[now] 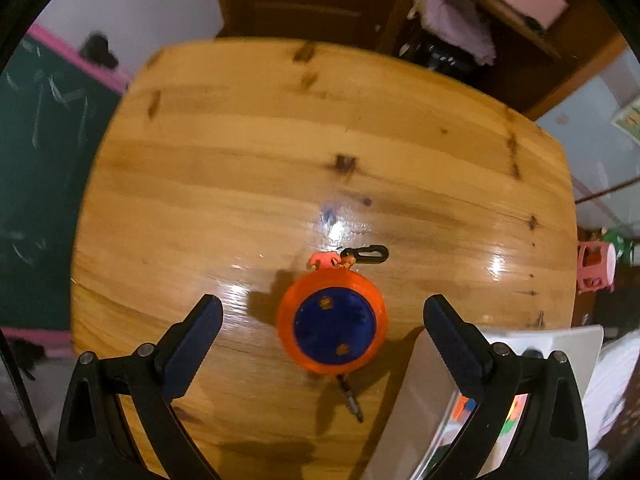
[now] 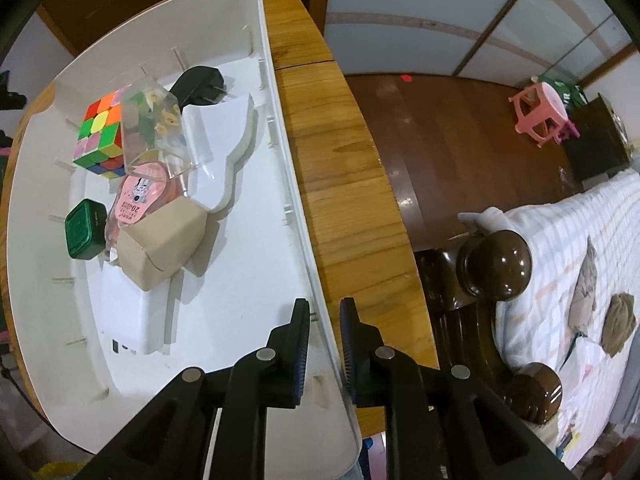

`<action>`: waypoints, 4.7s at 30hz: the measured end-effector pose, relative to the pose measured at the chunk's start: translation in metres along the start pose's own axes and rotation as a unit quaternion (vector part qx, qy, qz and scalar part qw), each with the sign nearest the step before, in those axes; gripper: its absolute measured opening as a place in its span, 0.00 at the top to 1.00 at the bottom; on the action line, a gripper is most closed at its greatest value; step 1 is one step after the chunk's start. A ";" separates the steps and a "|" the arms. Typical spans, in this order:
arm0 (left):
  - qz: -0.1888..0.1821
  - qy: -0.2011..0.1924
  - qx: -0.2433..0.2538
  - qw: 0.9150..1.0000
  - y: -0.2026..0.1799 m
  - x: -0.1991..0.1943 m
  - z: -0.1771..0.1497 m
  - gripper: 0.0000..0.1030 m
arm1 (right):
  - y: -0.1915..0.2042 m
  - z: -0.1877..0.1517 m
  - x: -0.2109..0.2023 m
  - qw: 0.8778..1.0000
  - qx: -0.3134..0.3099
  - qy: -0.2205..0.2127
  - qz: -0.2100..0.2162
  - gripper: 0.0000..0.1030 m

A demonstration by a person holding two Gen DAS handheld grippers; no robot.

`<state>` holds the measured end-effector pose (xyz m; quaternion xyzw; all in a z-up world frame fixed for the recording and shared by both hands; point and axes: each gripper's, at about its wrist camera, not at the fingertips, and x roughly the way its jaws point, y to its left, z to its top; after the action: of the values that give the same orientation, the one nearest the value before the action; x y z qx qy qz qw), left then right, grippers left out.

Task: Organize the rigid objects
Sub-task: 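Grasp the orange-blue tape measure with the left tool and lift it, then carry the tape measure into the tray and open the left tool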

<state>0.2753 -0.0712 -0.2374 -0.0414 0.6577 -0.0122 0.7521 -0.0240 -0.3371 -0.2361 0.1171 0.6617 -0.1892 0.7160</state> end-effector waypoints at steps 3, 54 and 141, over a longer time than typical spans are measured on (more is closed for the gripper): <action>-0.005 0.027 -0.033 0.999 0.005 0.018 0.005 0.02 | 0.001 -0.001 -0.001 1.000 0.005 -0.003 -0.005 0.82; 0.045 0.002 -0.084 0.995 0.048 0.007 -0.080 0.20 | -0.006 -0.010 -0.002 1.000 0.004 -0.011 0.015 0.83; 0.050 -0.025 0.213 0.976 -0.148 -0.009 -0.129 0.18 | -0.012 0.000 0.009 0.990 -0.092 0.005 0.107 0.85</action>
<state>0.1517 -0.2240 -0.2337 0.1520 0.6225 -0.1132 0.7593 -0.0288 -0.3489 -0.2442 0.1216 0.6638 -0.0487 0.7363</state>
